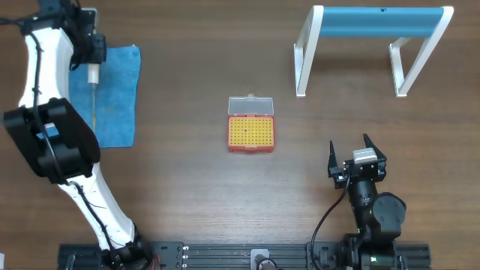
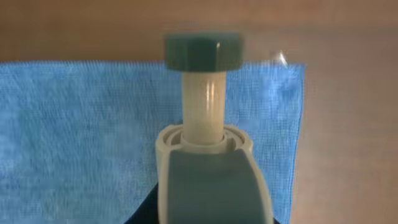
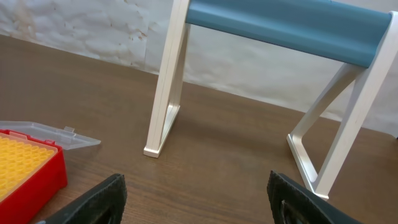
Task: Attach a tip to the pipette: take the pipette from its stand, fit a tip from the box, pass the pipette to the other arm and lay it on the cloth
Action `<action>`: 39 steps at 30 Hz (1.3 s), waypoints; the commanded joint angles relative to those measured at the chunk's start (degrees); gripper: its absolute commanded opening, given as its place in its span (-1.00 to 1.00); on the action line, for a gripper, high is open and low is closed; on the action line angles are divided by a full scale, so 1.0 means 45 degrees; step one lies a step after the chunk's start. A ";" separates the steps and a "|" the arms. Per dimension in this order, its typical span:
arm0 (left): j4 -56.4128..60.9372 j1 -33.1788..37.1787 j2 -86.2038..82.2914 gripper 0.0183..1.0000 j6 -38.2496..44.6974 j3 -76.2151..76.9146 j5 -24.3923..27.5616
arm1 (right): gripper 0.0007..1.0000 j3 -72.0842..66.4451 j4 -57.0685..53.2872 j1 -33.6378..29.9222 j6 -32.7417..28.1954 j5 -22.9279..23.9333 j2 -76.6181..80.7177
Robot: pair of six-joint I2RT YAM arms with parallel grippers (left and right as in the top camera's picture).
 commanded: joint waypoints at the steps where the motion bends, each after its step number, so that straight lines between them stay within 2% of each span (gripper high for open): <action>1: 0.0806 0.0044 0.0889 -0.98 -0.0952 0.0238 -0.0044 | 0.50 -0.0131 0.0058 -0.0039 0.0233 0.0058 0.0010; 8: 0.0398 0.0044 0.1797 -0.98 -0.1472 0.0238 0.0335 | 0.51 -0.0131 0.0058 -0.0039 0.0233 0.0058 0.0010; 17: 0.0039 0.0068 0.2351 -0.77 -0.1481 0.0238 0.0335 | 0.50 -0.0131 0.0058 -0.0039 0.0233 0.0058 0.0010; 18: -0.0019 0.0068 0.2351 -0.57 -0.1481 0.0238 0.0335 | 0.50 -0.0131 0.0058 -0.0039 0.0233 0.0058 0.0010; 19: -0.0112 0.0068 0.2351 -0.08 -0.1481 0.0238 0.0335 | 0.50 -0.0131 0.0063 -0.0039 0.0233 0.0058 0.0010; 20: -0.0175 0.0068 0.2351 -0.03 -0.1481 0.0238 0.0335 | 0.50 -0.0131 0.0063 -0.0039 0.0233 0.0058 0.0010; 22: -0.0296 0.0068 0.2351 0.20 -0.1481 0.0238 0.0335 | 0.50 -0.0131 0.0058 -0.0039 0.0233 0.0058 0.0010; 24: -0.0403 0.0044 0.2322 0.53 -0.1481 0.0238 0.0369 | 0.50 -0.0131 0.0063 -0.0039 0.0233 0.0058 0.0010; 27: -0.0515 0.0044 0.1792 0.75 -0.1481 0.0423 0.1117 | 0.51 -0.0131 0.0063 -0.0039 0.0233 0.0058 0.0010; 29: -0.1180 0.0044 0.1331 0.97 -0.1477 0.1457 0.1151 | 0.50 -0.0131 0.0063 -0.0039 0.0233 0.0058 0.0010; 32: -0.3478 0.0044 0.0826 1.00 -0.1477 0.4716 0.1205 | 0.50 -0.0131 0.0063 -0.0039 0.0233 0.0058 0.0010; 36: -0.7766 -0.0121 -0.0287 1.00 -0.0743 1.1118 0.1268 | 0.50 -0.0131 0.0063 -0.0039 0.0233 0.0058 0.0010; 37: -0.7864 -0.0126 -0.1268 1.00 -0.0889 1.1710 0.1695 | 0.50 -0.0131 0.0063 -0.0039 0.0233 0.0058 0.0010; 39: -0.8150 -0.0121 -0.4527 0.99 -0.0845 1.1288 0.1229 | 0.50 -0.0131 0.0063 -0.0039 0.0233 0.0058 0.0010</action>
